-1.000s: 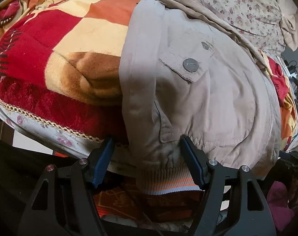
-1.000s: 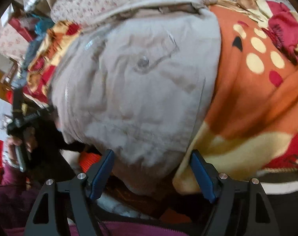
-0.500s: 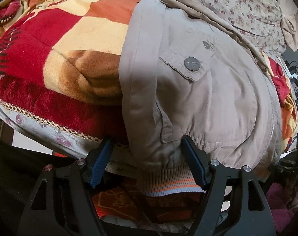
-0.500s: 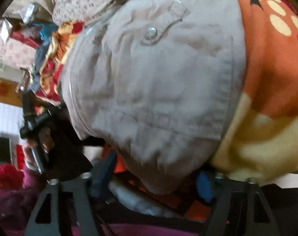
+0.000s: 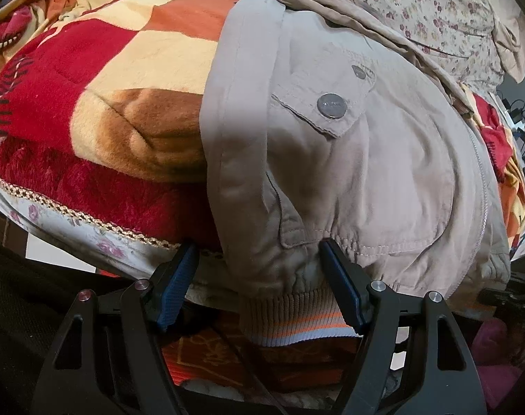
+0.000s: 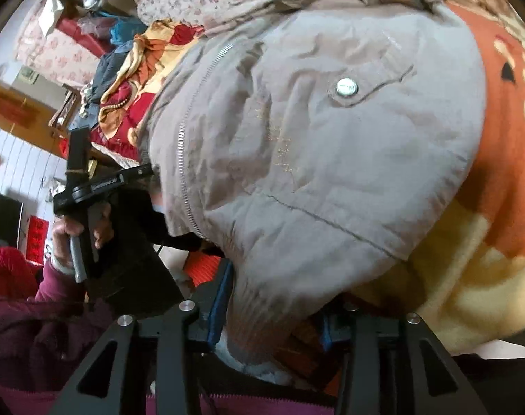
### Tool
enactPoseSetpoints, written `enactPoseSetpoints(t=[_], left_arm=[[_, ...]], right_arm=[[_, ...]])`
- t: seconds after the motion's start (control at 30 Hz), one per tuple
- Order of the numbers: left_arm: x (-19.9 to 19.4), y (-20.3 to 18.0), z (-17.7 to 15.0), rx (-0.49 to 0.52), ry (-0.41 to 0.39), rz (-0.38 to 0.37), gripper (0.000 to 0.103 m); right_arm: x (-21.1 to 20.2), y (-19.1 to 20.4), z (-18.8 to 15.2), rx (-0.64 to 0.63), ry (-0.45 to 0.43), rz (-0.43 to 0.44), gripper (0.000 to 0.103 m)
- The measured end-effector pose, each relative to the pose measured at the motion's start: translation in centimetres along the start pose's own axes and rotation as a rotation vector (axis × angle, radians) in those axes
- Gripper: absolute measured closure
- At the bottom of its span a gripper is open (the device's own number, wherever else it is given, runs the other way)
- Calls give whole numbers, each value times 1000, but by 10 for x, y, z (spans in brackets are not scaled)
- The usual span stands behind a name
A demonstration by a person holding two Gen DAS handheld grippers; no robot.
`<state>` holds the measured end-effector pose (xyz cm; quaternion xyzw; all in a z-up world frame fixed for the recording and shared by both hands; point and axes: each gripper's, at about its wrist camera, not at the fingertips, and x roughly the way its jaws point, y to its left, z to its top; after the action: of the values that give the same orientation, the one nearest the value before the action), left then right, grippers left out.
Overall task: Fold large clothes
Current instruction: 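Grasp the ribbed waistband hem with both grippers, then lift the hem with both grippers and fold it toward the collar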
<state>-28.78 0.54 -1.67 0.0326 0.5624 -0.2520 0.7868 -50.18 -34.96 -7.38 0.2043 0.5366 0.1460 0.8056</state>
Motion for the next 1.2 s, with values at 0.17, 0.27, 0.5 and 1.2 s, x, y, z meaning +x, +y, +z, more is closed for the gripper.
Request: enactPoseSetpoints(t=[0.17,0.27,0.5,1.2], left_arm=[[-2,-6,0,38,23,-51,72],[-15,-12,1,75,4,-76,89],[-75,-4,29,11,-122,-294,91],[-100,-31,250,-61,-402,-205,92]], right_arm=[[-19,8,0,-26,-39,23,79],[-45,32,-4,-105,-94,38,84],[-98,49,6,-134,-263,121,89],[-166,-19,214,20,-641,-11,92]])
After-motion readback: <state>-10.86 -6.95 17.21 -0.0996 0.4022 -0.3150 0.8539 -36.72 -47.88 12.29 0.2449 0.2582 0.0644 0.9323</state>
